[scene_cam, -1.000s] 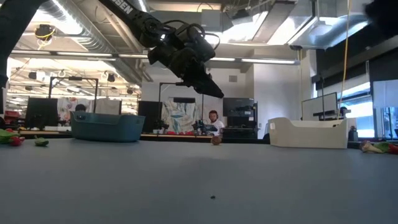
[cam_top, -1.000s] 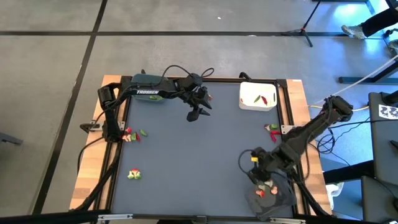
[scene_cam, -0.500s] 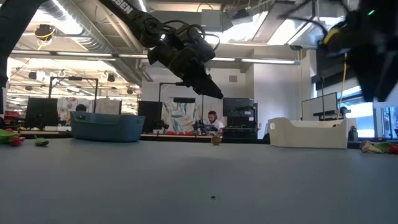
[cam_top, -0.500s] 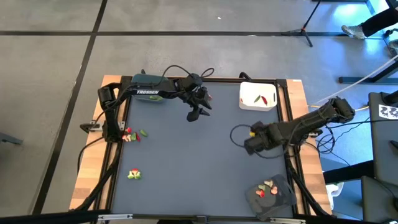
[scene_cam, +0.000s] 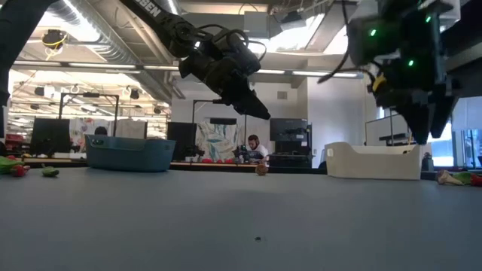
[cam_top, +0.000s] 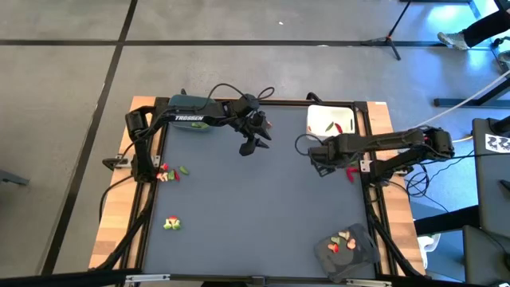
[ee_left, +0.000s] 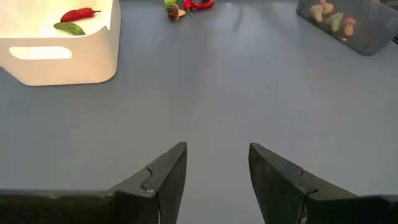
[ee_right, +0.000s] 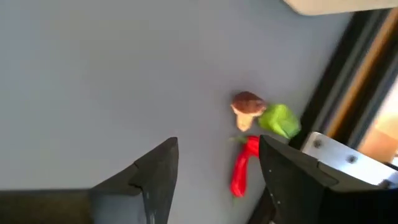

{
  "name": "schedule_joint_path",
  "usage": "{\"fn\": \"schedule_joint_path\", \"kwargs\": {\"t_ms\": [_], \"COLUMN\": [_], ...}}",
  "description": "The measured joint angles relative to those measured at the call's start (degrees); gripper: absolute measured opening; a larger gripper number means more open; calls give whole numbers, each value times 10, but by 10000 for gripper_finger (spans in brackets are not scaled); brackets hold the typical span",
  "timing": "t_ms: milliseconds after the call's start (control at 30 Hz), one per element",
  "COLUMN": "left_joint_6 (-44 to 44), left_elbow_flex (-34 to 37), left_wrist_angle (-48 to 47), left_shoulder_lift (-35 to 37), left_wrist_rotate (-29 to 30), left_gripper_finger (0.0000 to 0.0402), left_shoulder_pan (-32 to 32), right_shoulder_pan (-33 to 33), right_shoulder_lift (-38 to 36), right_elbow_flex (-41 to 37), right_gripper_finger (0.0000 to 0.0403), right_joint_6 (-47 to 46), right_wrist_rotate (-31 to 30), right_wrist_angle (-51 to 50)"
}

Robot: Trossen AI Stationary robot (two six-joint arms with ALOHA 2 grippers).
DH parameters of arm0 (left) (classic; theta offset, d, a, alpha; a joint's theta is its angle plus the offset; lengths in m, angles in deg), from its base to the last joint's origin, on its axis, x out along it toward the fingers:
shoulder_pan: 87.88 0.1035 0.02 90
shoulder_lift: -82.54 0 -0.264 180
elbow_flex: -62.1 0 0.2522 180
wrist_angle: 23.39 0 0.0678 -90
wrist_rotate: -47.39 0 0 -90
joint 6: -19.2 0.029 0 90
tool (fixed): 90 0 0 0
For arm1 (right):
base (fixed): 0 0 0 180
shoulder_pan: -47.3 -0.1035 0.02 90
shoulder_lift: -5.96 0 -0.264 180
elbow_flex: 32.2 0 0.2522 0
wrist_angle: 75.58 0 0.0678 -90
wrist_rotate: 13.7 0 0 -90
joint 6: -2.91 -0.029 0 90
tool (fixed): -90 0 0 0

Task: Sort produce into baskets
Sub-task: Put the brown mushroom into the black bin

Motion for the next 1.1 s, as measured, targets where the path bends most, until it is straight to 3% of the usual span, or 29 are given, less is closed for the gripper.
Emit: {"fn": "schedule_joint_path", "kwargs": {"t_ms": [467, 967, 1100], "left_joint_6": [4, 10, 11], "left_elbow_flex": [0, 0, 0], "left_wrist_angle": [0, 0, 0], "left_shoulder_lift": [0, 0, 0], "left_wrist_rotate": [0, 0, 0], "left_gripper_finger": [168, 168, 168], "left_shoulder_pan": [0, 0, 0], "right_shoulder_pan": [105, 112, 111], "right_shoulder_lift": [3, 3, 2], "right_elbow_flex": [-76, -141, -155], "right_gripper_finger": [223, 222, 203], "right_joint_6": [53, 48, 48], "right_wrist_rotate": [11, 11, 1], "right_wrist_angle": [58, 145, 176]}}
